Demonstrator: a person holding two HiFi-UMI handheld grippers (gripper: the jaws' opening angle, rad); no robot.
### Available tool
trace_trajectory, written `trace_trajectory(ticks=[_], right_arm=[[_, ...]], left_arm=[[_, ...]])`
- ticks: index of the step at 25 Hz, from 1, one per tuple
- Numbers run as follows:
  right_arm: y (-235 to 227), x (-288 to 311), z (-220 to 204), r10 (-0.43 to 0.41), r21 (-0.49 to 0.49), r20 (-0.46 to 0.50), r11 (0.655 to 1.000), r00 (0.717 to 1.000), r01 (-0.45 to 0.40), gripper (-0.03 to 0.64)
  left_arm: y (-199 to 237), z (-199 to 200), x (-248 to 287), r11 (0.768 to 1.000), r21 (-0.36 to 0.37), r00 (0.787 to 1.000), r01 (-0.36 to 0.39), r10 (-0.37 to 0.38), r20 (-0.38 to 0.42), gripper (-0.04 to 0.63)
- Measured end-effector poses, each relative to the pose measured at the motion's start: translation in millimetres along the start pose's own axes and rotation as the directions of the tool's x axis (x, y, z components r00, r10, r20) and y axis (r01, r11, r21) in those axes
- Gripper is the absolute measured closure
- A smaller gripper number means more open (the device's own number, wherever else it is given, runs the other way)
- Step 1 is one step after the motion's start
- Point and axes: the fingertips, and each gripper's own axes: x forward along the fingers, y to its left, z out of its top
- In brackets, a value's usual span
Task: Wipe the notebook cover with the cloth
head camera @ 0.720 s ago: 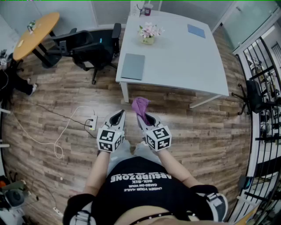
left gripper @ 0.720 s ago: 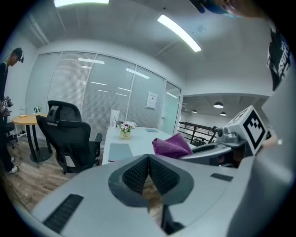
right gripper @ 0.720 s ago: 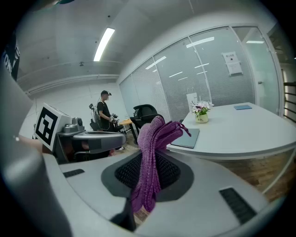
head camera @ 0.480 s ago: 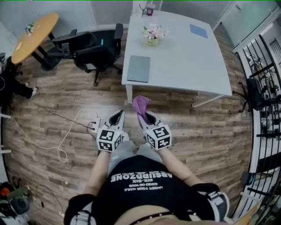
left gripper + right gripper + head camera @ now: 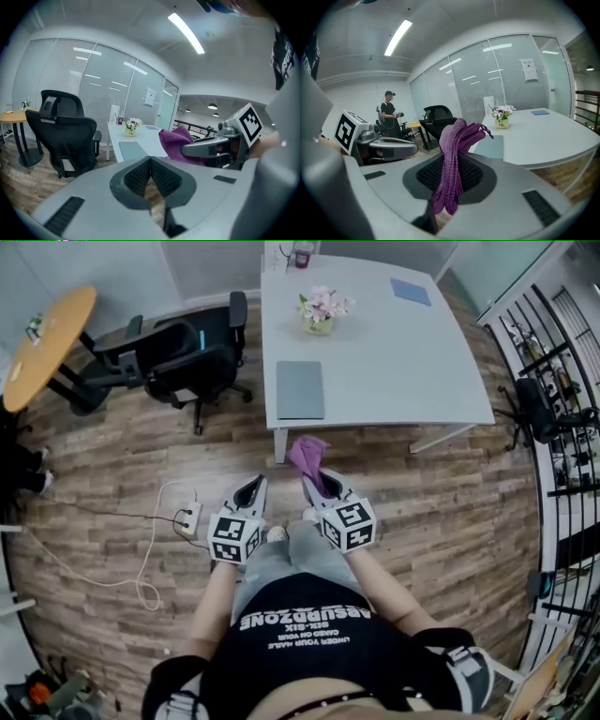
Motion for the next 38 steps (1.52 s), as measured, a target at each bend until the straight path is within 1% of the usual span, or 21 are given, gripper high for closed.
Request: trace_trajectory(ticks=[7, 13, 16, 21, 25, 31, 38], right_arm=[[-38.0, 20.3, 15.2, -0.075, 0.008, -0.006, 0.997, 0.997, 0.075, 0.543], [-75.2, 55.3, 31.2, -0.099, -0.018, -0.022, 0.995, 0.995, 0.098, 0.543], [-96.6, 76.6, 47.6, -0.122, -0.038, -0.016, 0.992, 0.992, 0.121, 0.541], [-144.1, 117.8, 75.8, -0.173, -0.093, -0.019, 0.981, 0.985, 0.17, 0.541], [-185.0, 151.1, 95.3, -0.199, -0.113, -0.032, 0.974, 0.98, 0.194, 0.541], [-234.5, 194.9, 108.2, -0.206, -0.121, -0.068, 0.973, 0.976, 0.197, 0.541], [-271.7, 228.3, 98.8, -0.184, -0.13, -0.138, 0.977, 0.973, 0.167, 0.541]], left_arm=[[20.3, 5.4, 25.9, 0.999, -0.001, 0.999, 0.041, -0.041, -0.027, 0.578], [43.0, 19.1, 55.7, 0.999, -0.007, 0.999, 0.038, -0.038, -0.03, 0.578], [53.8, 26.3, 69.3, 0.999, -0.002, 0.998, 0.042, -0.042, -0.039, 0.578], [70.6, 29.2, 96.2, 0.999, -0.013, 0.995, 0.05, -0.051, -0.081, 0.578], [83.8, 31.3, 123.3, 0.998, -0.008, 0.991, 0.056, -0.056, -0.124, 0.578], [106.3, 37.7, 168.7, 0.999, -0.005, 0.982, 0.054, -0.054, -0.179, 0.578], [124.8, 46.0, 222.0, 0.998, 0.003, 0.97, 0.061, -0.059, -0.235, 0.578]])
